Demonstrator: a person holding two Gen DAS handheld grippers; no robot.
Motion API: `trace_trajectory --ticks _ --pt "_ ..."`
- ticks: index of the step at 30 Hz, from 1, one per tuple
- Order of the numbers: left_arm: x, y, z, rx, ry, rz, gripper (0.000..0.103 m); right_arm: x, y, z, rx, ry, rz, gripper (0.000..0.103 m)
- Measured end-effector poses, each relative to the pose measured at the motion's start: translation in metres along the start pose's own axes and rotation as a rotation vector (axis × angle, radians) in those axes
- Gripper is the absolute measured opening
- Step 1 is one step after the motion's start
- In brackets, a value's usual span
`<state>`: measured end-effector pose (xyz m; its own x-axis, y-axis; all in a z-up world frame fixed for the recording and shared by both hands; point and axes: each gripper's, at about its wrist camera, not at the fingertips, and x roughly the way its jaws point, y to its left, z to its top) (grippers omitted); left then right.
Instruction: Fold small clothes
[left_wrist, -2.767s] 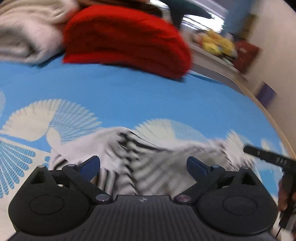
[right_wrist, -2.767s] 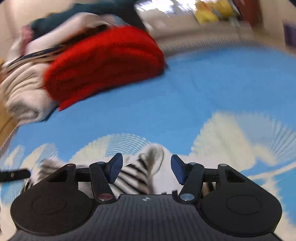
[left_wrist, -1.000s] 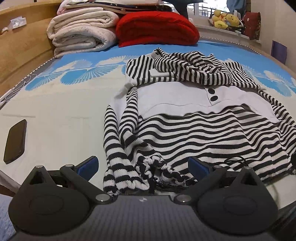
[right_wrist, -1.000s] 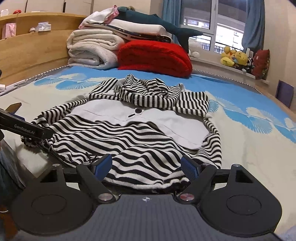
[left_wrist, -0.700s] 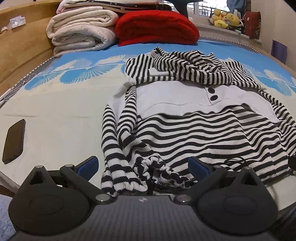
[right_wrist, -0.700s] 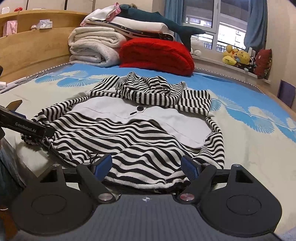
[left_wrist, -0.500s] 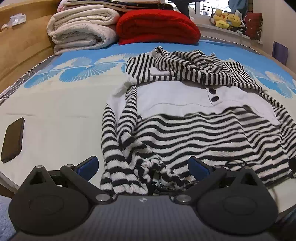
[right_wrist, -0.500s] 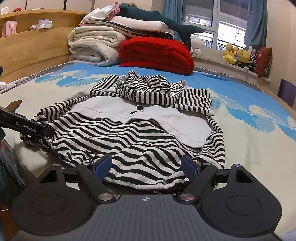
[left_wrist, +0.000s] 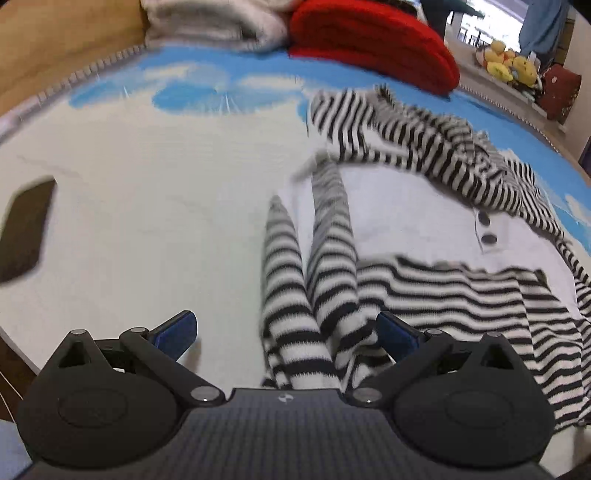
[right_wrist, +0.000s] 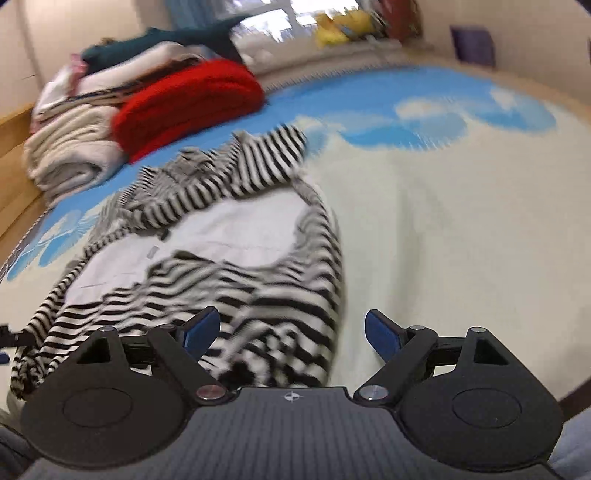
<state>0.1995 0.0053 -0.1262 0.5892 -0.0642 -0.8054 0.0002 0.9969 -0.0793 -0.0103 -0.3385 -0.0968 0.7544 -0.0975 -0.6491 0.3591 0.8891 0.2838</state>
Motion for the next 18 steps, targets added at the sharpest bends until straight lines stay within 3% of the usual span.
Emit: trace_trajectory --ticks 2,5,11,12,14,15,16,18 --pt "0.014 0.003 -0.002 -0.026 0.083 -0.025 0.103 0.012 -0.008 0.0 0.038 0.062 0.0 0.087" --pt "0.017 -0.004 -0.007 0.026 0.079 0.005 0.103 0.025 -0.009 -0.003 0.07 0.109 0.005 0.094" --pt "0.018 -0.022 -0.015 0.11 0.083 -0.001 0.103 0.036 0.014 -0.008 -0.085 0.108 -0.022 0.098" --pt "0.017 -0.023 -0.015 0.109 0.087 -0.027 0.1 0.037 0.017 -0.009 -0.116 0.109 -0.022 0.093" --pt "0.007 -0.025 -0.017 0.115 0.066 -0.085 0.065 0.035 0.021 -0.009 -0.163 0.097 -0.024 0.063" --pt "0.001 -0.027 -0.018 0.128 0.059 -0.111 0.039 0.034 0.022 -0.009 -0.181 0.105 0.022 0.032" --pt "-0.004 -0.025 -0.019 0.125 0.054 -0.124 0.031 0.032 0.023 -0.008 -0.175 0.12 0.062 0.03" --pt "-0.014 -0.019 -0.02 0.099 0.044 -0.151 0.026 0.026 0.026 -0.01 -0.204 0.107 0.084 0.024"
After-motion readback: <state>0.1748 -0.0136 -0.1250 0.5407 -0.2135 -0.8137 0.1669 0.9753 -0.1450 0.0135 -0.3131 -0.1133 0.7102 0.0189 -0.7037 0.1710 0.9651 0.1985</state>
